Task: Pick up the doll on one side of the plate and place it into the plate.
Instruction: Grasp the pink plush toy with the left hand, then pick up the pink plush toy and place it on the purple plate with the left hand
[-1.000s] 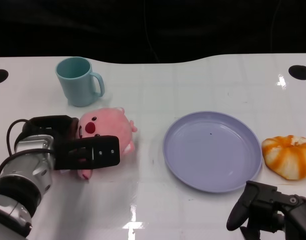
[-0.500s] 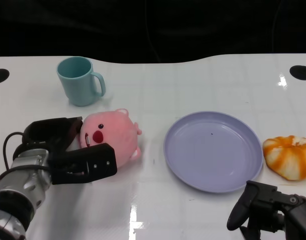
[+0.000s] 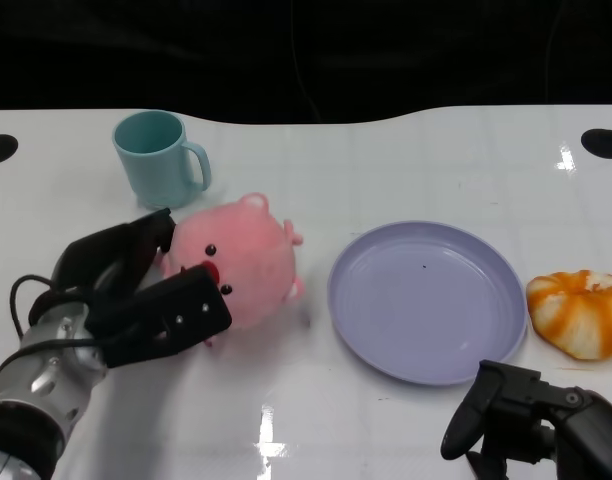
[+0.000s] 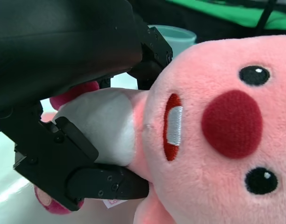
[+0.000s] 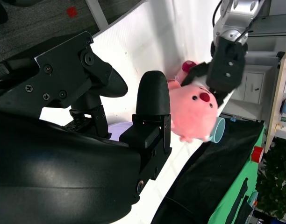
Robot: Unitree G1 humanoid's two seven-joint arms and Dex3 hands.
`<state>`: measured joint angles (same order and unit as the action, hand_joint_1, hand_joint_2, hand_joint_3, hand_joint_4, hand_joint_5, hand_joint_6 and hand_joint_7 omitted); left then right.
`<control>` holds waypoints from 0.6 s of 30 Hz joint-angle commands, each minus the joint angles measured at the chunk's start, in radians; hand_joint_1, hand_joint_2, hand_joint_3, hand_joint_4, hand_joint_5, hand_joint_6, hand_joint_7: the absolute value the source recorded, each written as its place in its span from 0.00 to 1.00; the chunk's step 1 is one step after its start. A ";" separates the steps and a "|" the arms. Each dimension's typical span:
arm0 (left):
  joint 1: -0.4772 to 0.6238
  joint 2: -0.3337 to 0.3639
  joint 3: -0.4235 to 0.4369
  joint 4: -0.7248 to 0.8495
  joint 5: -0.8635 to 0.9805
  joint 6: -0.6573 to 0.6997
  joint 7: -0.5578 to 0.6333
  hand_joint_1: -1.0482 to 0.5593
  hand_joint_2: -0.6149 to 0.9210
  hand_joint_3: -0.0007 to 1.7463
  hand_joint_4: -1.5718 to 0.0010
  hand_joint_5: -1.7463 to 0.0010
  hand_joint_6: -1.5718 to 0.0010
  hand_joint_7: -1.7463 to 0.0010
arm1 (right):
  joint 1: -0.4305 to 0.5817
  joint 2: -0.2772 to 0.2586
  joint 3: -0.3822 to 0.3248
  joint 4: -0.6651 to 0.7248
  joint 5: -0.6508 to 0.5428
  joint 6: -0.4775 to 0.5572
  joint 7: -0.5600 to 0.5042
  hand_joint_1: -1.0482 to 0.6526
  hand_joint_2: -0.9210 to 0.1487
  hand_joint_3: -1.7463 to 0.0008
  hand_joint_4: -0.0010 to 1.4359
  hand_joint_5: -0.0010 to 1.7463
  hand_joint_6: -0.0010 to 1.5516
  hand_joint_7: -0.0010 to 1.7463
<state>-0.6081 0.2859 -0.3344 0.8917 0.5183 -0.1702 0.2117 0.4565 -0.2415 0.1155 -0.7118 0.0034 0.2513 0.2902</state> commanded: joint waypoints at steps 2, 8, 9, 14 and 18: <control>0.000 0.014 0.017 -0.098 -0.009 0.038 -0.050 0.53 0.71 0.70 0.39 0.00 0.52 0.00 | -0.010 0.006 0.005 0.010 0.009 0.007 -0.010 0.58 0.29 0.36 0.45 0.98 0.38 0.83; -0.021 -0.002 0.009 -0.216 0.015 0.103 -0.089 0.53 0.71 0.65 0.40 0.00 0.53 0.00 | -0.011 0.008 0.008 0.010 0.008 0.005 -0.017 0.59 0.29 0.35 0.45 0.98 0.38 0.83; -0.029 -0.009 0.010 -0.226 0.011 0.106 -0.102 0.53 0.72 0.65 0.40 0.00 0.53 0.00 | -0.010 0.007 0.009 0.009 0.007 0.004 -0.017 0.59 0.29 0.35 0.45 0.98 0.37 0.83; -0.085 -0.061 -0.007 -0.254 0.024 0.108 -0.119 0.51 0.71 0.65 0.40 0.00 0.54 0.00 | -0.006 0.003 0.005 0.006 0.007 0.002 -0.015 0.58 0.30 0.35 0.44 0.98 0.37 0.83; -0.150 -0.126 -0.036 -0.250 0.042 0.143 -0.143 0.50 0.70 0.62 0.40 0.00 0.56 0.00 | 0.001 0.000 -0.001 0.001 0.006 -0.007 -0.015 0.58 0.31 0.34 0.45 0.98 0.38 0.83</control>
<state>-0.7097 0.1760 -0.3635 0.6515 0.5542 -0.0395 0.0836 0.4502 -0.2348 0.1206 -0.7050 0.0032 0.2559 0.2783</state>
